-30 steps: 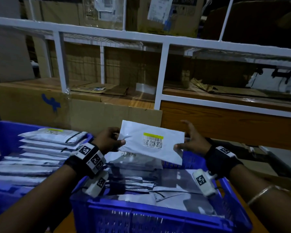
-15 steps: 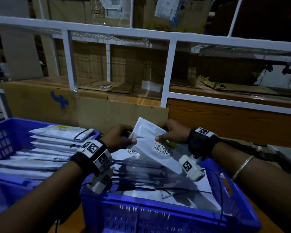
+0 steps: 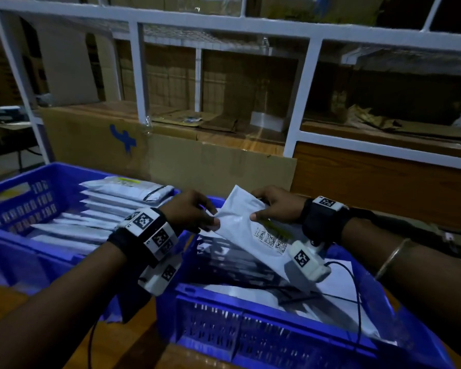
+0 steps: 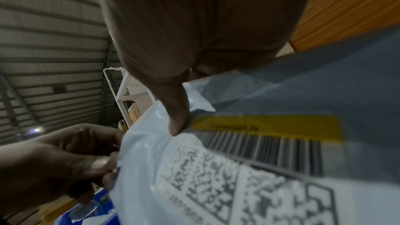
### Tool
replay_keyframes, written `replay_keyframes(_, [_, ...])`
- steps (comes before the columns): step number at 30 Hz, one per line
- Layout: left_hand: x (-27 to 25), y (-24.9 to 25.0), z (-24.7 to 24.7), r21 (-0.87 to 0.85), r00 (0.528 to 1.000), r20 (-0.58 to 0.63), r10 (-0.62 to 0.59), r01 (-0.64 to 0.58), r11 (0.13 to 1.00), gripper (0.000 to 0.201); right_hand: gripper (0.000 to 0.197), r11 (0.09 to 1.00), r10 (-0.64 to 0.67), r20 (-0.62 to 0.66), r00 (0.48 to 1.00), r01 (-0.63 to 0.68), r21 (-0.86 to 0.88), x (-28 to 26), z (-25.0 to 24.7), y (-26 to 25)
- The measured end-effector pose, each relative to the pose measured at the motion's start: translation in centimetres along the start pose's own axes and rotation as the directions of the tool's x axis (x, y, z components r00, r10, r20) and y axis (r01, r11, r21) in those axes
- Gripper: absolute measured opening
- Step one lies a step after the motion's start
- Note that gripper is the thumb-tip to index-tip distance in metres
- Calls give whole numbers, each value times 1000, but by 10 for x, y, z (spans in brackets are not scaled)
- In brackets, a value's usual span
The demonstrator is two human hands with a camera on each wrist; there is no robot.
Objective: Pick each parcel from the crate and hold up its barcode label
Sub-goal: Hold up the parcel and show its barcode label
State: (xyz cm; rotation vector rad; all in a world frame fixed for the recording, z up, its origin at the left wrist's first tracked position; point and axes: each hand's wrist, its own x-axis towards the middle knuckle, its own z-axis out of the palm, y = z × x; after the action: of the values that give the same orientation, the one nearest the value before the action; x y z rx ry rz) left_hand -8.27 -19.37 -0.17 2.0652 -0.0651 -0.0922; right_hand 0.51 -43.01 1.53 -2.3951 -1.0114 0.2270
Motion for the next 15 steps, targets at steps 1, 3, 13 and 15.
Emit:
replay_keyframes(1, [1,-2,-4,12,1000,-21,6,-6,1000,26,20,1000,4,35,999,-4,-3,3,2,1])
replay_keyframes(3, [5,-7,-14,39,997,-71,33,-30,999,36,21,999,26,99,995,-21,-45,8,9,3])
replay_keyframes(13, [19,-17,-23,115,999,-36,-8,12,993,21,51,934,202,460,864,-29,-356,41,87,2])
replay_keyframes(15, [21,-16,-24,134,1000,-24,-9,13,991,22,55,917,231,500,835,-15,-399,45,102,3])
